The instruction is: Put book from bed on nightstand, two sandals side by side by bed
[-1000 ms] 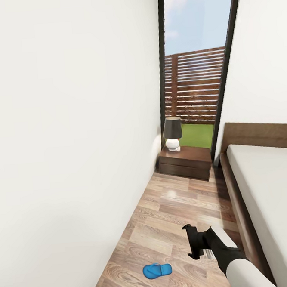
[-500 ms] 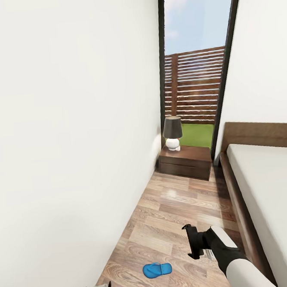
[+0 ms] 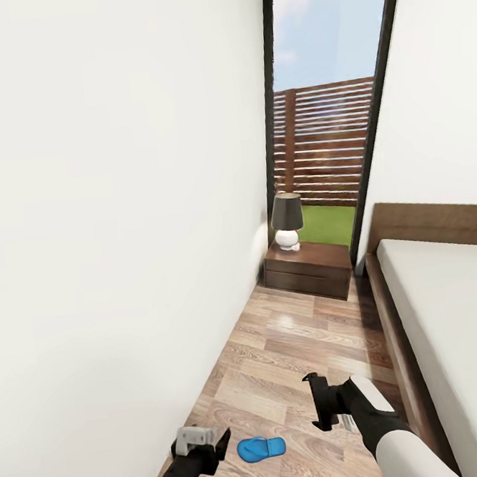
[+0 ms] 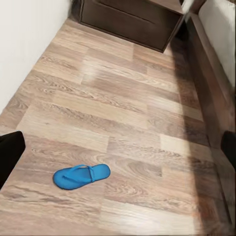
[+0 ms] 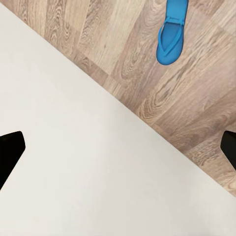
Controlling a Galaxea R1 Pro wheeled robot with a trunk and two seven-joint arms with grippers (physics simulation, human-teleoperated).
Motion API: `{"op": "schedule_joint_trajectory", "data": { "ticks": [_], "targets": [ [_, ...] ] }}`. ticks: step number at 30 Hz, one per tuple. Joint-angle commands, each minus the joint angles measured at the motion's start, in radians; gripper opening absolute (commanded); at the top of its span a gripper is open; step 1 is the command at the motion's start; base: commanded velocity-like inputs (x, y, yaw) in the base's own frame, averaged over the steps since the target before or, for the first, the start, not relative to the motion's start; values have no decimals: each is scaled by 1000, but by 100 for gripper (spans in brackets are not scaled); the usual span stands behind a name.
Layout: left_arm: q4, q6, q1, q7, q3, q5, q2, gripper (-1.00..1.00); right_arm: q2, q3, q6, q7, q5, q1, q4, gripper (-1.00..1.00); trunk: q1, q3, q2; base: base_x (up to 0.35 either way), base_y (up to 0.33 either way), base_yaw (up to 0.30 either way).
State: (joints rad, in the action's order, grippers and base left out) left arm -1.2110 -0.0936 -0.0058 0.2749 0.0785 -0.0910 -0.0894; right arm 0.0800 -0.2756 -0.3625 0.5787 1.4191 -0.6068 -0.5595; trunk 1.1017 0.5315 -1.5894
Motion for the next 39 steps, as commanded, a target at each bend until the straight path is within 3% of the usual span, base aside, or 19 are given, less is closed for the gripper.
{"op": "schedule_joint_trajectory", "data": {
  "ticks": [1,6,10,20,36,39],
  "targets": [
    [-27,-38,0,58,2,-23,1,100,1,-7,-4,6,2,-1,-2,100,0,1,-1,0,0,0],
    [-61,-74,0,108,1,-60,6,100,1,-7,-4,6,2,-1,-2,100,0,1,-1,0,0,0],
    [-89,-81,0,115,-8,-70,9,100,1,-6,-4,6,2,-1,-2,100,15,14,-29,0,0,0],
    [-93,-82,0,115,-16,-73,8,100,14,-4,-2,7,1,-1,8,100,54,45,-99,0,0,0],
    [-11,-78,1,117,-35,-73,10,100,17,-2,-1,7,1,-1,12,100,115,95,-211,0,0,0],
    [-9,-78,1,117,-35,-73,10,100,17,-2,-1,7,1,-1,12,100,115,95,-211,0,0,0]
  ]
}}
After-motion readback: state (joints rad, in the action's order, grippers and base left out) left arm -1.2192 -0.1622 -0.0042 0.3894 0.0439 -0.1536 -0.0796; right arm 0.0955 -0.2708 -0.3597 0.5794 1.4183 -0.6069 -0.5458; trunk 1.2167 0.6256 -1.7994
